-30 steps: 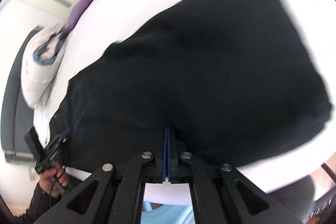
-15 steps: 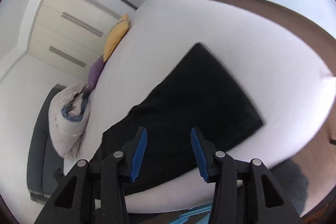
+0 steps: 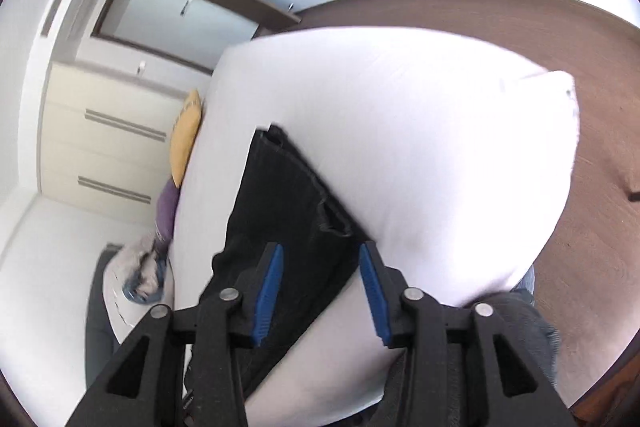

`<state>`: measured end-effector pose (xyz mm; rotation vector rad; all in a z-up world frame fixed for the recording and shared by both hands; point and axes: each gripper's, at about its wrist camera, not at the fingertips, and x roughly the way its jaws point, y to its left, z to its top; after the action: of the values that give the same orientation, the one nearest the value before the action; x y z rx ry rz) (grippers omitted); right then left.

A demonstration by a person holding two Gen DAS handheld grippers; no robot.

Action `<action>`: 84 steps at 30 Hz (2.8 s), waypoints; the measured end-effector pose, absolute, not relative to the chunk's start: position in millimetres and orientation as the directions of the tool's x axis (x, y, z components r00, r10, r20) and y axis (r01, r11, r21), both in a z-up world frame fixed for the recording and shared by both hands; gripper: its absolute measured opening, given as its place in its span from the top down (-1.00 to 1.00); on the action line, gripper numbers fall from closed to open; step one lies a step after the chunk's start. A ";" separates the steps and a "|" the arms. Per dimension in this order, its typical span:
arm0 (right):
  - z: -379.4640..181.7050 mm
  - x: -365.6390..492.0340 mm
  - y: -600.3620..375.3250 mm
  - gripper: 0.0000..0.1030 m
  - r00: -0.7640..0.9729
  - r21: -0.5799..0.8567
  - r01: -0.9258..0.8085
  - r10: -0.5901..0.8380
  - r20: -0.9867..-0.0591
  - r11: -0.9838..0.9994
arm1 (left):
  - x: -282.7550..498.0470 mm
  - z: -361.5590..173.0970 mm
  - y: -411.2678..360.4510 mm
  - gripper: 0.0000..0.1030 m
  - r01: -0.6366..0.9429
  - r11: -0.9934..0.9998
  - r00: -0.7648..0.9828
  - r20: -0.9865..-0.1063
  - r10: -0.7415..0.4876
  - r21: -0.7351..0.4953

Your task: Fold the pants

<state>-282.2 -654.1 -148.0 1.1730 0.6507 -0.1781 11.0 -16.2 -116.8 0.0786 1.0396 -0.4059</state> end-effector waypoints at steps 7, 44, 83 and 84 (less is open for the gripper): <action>-177.4 -276.2 -654.5 -0.03 0.819 0.849 0.431 0.262 -0.510 0.307 | 21.6 -114.1 -65.0 0.62 0.397 0.897 0.392 -0.849 -0.355 -0.192; -192.7 -213.2 -617.7 0.85 0.900 0.902 0.403 0.112 -0.422 0.156 | 60.4 -133.3 -152.9 0.63 0.367 0.853 0.276 -0.832 -0.481 -0.372; -112.0 -133.3 -274.8 0.84 0.761 -0.073 -0.056 -0.004 -0.648 0.996 | 110.3 -146.6 -125.4 -0.56 0.062 0.614 0.032 -0.614 -0.789 -0.786; -111.1 -133.3 -274.3 0.84 0.761 -0.072 -0.057 -0.004 -0.648 0.996 | 110.9 -147.0 -128.7 -0.21 0.062 0.613 0.020 -0.613 -0.790 -0.788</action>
<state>-133.3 -274.3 -111.1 -0.0891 0.7052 0.0290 110.9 -128.7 -147.0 -0.6677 1.4056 -0.7432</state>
